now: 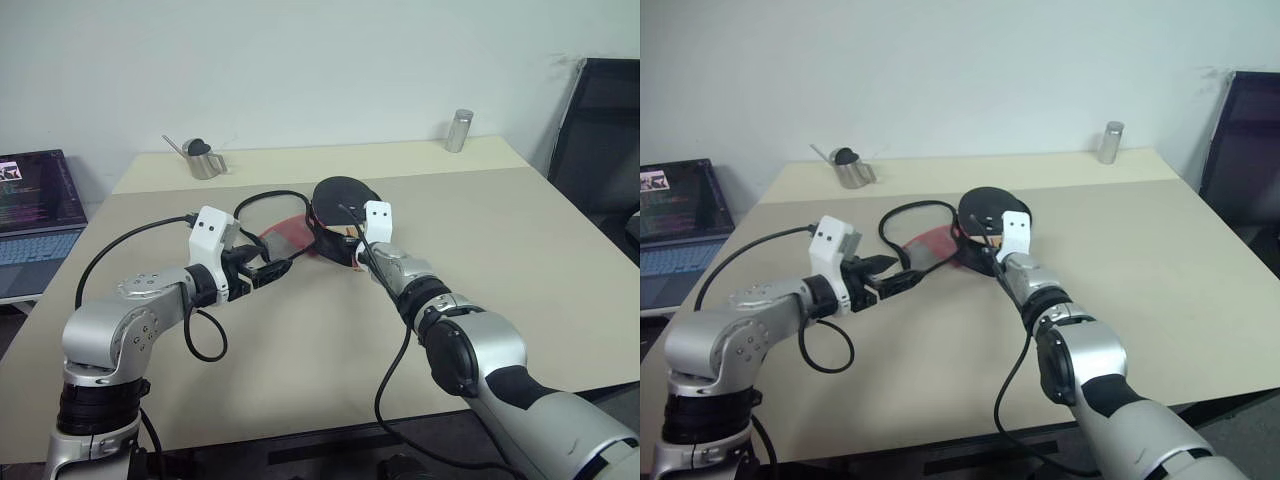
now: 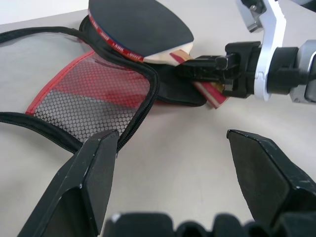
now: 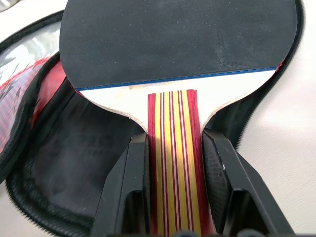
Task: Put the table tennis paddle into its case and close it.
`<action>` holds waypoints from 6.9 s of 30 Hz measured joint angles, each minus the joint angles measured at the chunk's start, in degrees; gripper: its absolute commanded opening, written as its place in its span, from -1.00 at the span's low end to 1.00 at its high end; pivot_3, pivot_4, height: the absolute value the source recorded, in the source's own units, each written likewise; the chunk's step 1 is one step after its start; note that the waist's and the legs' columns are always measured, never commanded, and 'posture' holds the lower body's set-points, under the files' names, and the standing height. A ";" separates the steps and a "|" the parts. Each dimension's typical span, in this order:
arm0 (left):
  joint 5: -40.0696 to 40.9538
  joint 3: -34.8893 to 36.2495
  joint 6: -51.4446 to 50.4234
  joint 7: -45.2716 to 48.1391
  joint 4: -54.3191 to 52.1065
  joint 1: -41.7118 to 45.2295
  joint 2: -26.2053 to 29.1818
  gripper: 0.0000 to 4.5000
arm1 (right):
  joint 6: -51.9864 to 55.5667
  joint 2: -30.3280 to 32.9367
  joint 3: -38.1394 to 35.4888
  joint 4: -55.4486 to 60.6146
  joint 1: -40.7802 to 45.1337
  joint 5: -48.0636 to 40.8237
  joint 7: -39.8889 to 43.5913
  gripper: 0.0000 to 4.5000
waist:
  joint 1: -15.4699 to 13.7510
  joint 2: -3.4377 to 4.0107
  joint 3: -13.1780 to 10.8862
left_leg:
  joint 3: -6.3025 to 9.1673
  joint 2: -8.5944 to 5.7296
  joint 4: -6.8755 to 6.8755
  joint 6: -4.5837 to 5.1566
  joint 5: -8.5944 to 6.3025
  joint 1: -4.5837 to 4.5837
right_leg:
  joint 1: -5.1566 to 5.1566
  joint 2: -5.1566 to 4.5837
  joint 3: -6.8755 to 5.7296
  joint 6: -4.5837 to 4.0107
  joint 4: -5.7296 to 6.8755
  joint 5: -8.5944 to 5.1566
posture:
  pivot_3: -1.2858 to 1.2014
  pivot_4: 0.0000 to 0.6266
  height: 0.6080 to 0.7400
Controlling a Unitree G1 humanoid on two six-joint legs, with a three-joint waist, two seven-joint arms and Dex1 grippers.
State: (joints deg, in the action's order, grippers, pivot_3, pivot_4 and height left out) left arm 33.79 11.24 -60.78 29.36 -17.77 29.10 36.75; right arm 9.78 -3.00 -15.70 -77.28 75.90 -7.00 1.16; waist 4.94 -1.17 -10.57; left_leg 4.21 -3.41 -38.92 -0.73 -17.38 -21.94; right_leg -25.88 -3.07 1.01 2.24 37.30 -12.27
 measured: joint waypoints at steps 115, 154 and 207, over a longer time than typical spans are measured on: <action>-10.69 -7.51 -1.33 -1.59 15.55 4.61 -6.13 -0.99 | 31.52 13.21 11.47 49.12 -22.79 -1.24 19.89 1.00 | -0.15 -0.04 0.06 | -0.21 -0.02 -0.13 -0.09 0.11 0.12 | -0.21 -0.01 0.06 -0.01 0.70 0.00 | 0.03 -0.52 1.00; -6.83 -10.60 -6.21 2.92 6.22 -1.00 -0.70 -0.19 | 43.53 10.31 17.73 60.82 -25.36 -6.20 19.62 1.00 | -0.82 -0.06 0.10 | -0.16 -0.02 -0.13 -0.08 0.12 0.12 | -0.19 -0.01 0.04 -0.05 0.71 0.03 | 0.03 -0.52 1.00; -6.82 -8.02 -2.11 5.02 5.17 -3.38 6.03 -0.18 | 39.57 3.97 11.60 48.53 -13.49 -2.14 9.15 -0.47 | -1.15 -0.13 0.13 | -0.13 -0.01 -0.09 -0.09 0.12 0.11 | -0.24 -0.01 0.02 -0.08 0.70 0.04 | 0.03 -0.52 1.00</action>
State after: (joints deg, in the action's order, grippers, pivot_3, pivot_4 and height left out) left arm 26.98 3.23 -62.89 34.38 -12.60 25.72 42.77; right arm 49.35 0.98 -4.09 -28.75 62.41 -9.13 10.31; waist 3.79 -1.30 -10.44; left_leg 4.08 -3.42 -39.01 -0.82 -17.26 -21.82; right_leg -26.12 -3.07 1.03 2.16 38.00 -12.23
